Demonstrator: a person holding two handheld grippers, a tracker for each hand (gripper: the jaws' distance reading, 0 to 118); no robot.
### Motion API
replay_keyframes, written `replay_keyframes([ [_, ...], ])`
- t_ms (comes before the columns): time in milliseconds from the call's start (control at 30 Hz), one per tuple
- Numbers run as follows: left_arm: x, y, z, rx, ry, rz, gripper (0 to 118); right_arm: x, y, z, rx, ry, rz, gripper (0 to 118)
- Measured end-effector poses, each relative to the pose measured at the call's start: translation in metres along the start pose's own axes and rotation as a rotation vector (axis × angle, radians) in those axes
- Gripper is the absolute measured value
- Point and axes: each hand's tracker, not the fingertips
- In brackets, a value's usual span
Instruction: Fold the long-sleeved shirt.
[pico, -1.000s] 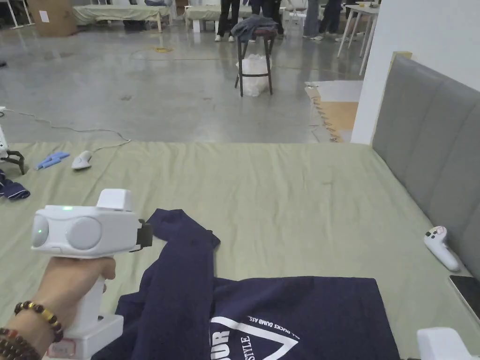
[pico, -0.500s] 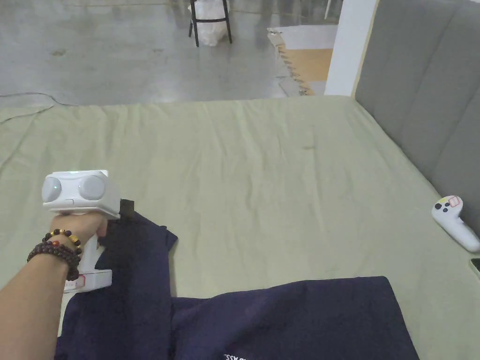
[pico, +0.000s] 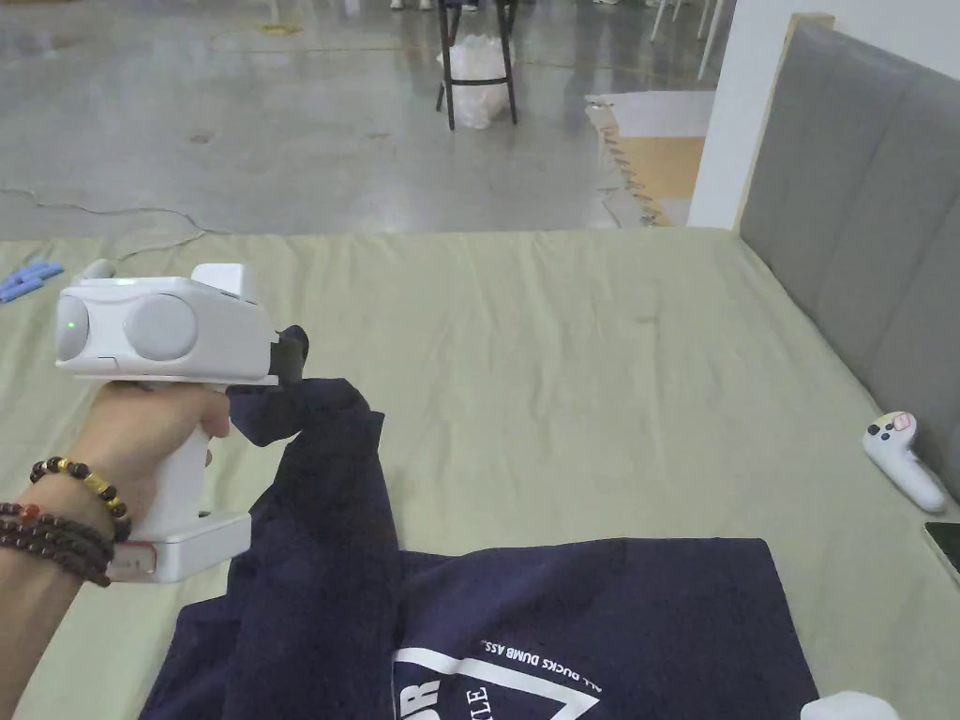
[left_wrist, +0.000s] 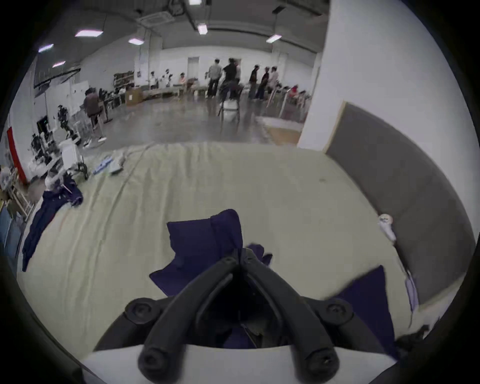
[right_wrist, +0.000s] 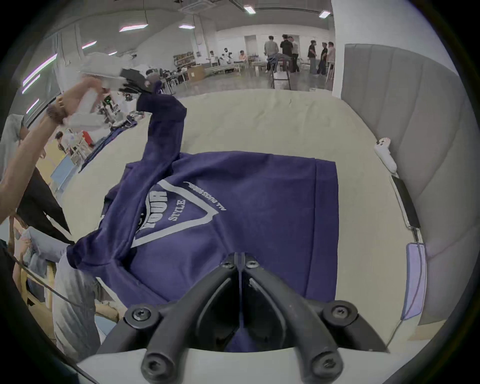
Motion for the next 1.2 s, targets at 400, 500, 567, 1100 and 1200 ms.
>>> replay_keyframes([
  [400, 0.040, -0.230, 0.076, -0.212, -0.061, 0.208, 3, -0.022, -0.009, 0.051, 0.077, 0.006, 0.004, 0],
  [500, 0.040, -0.280, 0.046, -0.327, -0.002, 0.234, 3, -0.024, -0.012, 0.059, 0.088, -0.002, 0.016, 0],
  [567, 0.035, -0.296, 0.032, -0.356, 0.024, 0.260, 3, -0.022, -0.013, 0.064, 0.093, 0.006, 0.008, 0],
  [1100, 0.011, -0.183, 0.121, 0.004, 0.061, 0.198, 4, -0.029, -0.009, 0.063, 0.098, 0.013, 0.021, 0],
  [1200, -0.009, -0.154, 0.085, -0.017, 0.057, 0.221, 4, -0.030, -0.009, 0.063, 0.087, 0.013, 0.030, 0],
])
